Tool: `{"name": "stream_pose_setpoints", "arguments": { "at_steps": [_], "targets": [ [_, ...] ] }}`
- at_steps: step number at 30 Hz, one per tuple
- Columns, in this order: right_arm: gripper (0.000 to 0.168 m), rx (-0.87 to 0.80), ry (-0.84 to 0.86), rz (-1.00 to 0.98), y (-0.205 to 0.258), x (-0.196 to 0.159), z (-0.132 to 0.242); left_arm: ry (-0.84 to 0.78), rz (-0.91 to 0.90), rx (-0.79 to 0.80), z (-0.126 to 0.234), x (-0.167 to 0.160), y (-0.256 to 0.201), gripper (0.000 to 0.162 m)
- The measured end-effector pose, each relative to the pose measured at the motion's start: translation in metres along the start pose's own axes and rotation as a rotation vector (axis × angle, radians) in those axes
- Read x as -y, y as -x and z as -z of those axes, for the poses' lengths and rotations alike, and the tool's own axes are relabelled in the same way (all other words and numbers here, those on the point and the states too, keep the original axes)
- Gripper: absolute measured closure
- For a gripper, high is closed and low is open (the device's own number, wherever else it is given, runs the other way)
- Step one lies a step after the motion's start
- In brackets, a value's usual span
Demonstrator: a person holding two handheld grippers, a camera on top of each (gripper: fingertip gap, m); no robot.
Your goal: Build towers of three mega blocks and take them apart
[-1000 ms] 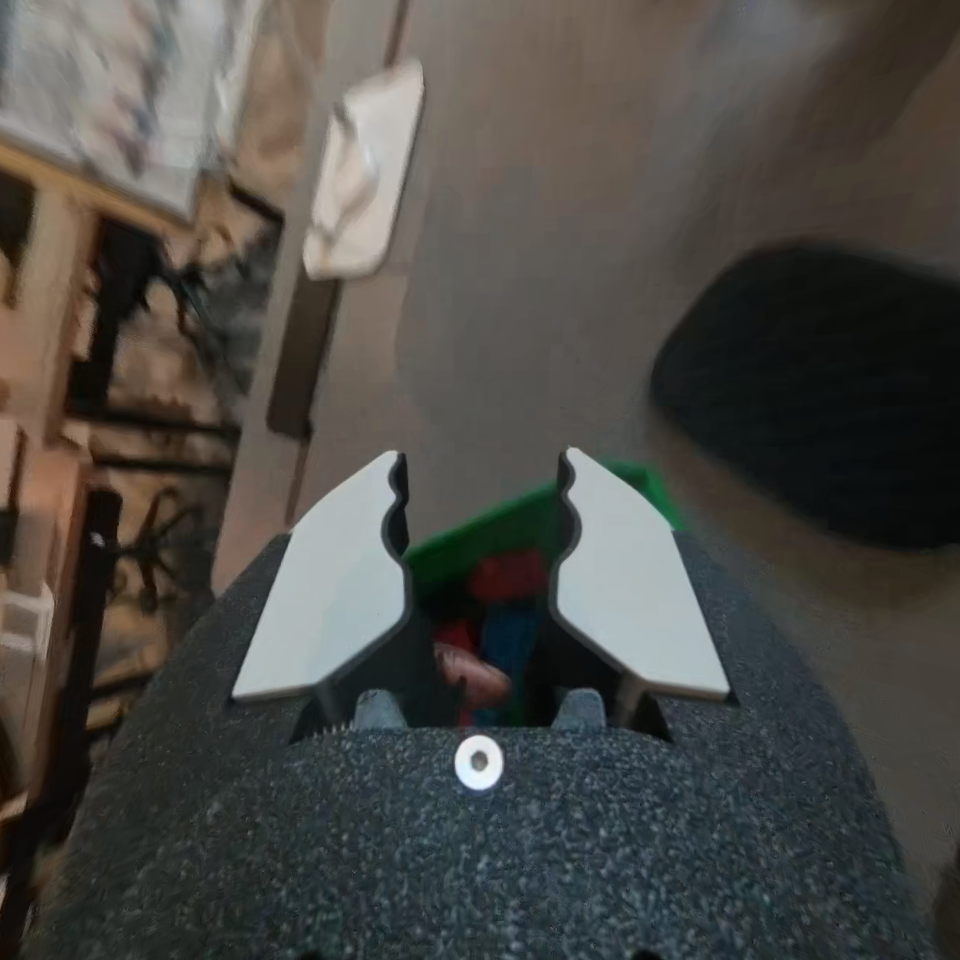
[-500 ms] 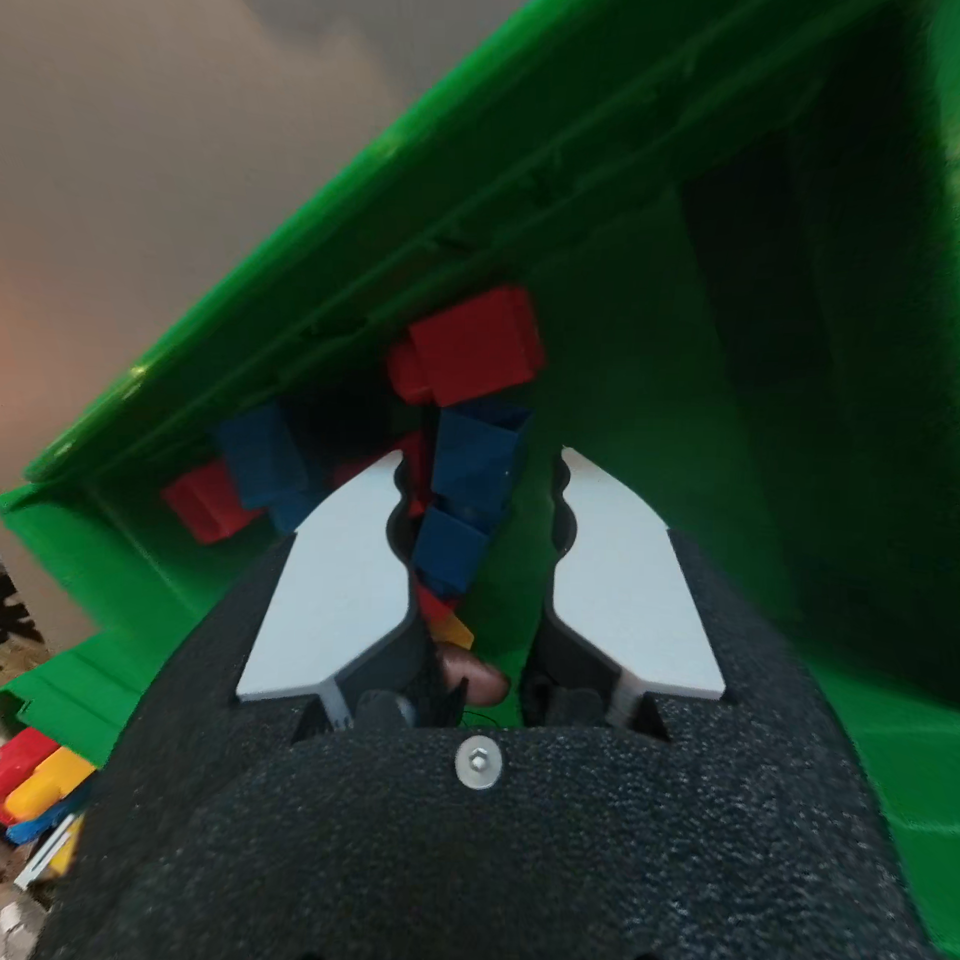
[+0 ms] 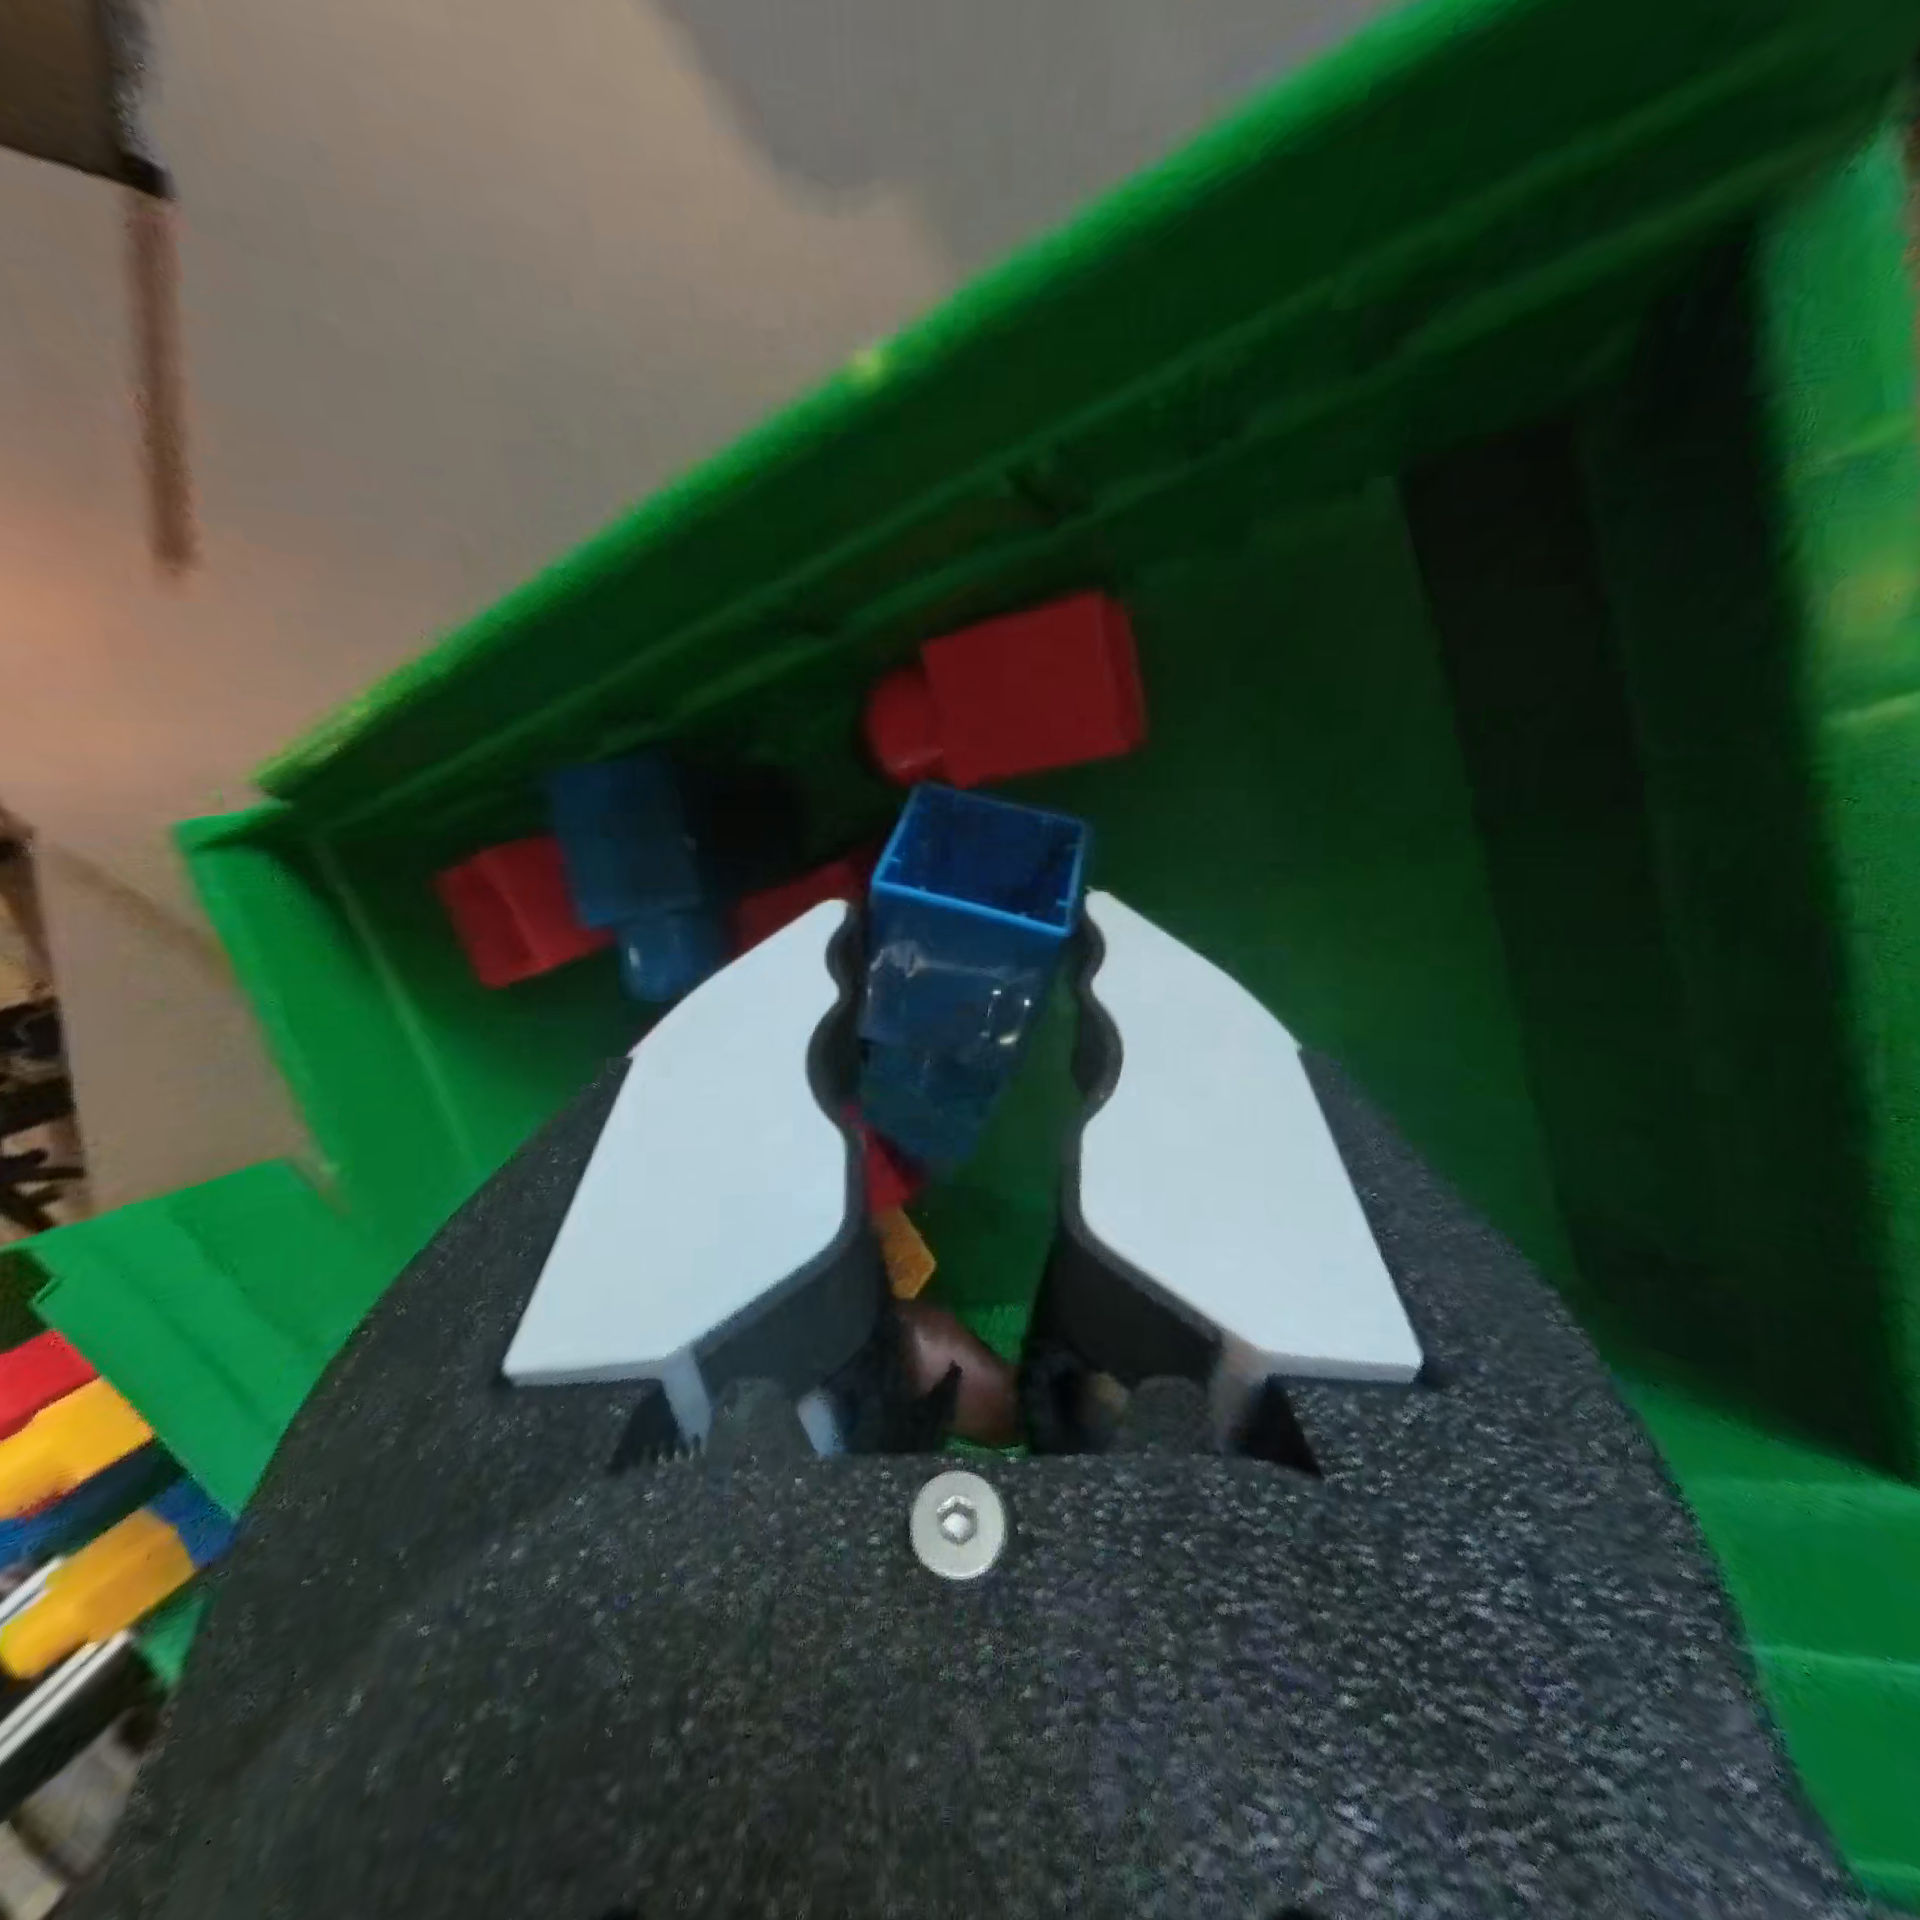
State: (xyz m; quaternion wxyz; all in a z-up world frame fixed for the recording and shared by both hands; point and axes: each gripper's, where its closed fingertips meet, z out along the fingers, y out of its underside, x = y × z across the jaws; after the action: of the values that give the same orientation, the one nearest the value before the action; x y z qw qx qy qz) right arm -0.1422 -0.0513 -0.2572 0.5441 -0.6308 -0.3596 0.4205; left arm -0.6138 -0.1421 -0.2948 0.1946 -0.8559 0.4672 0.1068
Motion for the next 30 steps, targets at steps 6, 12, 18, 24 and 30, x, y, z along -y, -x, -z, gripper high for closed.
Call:
{"name": "stream_pose_setpoints", "arguments": {
  "at_steps": [6, 12, 18, 24, 30],
  "targets": [
    [0.102, 0.01, 0.027, 0.032, 0.004, -0.003, -0.003, -0.344, 0.116, 0.192, 0.061, 0.047, 0.004, 0.125],
    [0.104, 0.018, 0.06, 0.065, 0.008, -0.008, -0.006, -0.897, 0.296, 0.368, 0.134, 0.123, -0.014, 0.126],
    [0.105, 0.03, 0.102, 0.078, 0.011, -0.014, -0.009, -1.379, 0.467, 0.286, 0.169, 0.203, -0.056, 0.126],
    [0.106, 0.048, 0.108, 0.094, 0.015, -0.015, -0.01, -1.7, 0.601, -0.067, 0.167, 0.264, -0.092, 0.126],
    [0.104, 0.193, 0.014, 0.113, 0.037, 0.001, -0.007, -1.864, 0.692, -0.387, 0.157, 0.305, -0.124, 0.127]
  ]
}}
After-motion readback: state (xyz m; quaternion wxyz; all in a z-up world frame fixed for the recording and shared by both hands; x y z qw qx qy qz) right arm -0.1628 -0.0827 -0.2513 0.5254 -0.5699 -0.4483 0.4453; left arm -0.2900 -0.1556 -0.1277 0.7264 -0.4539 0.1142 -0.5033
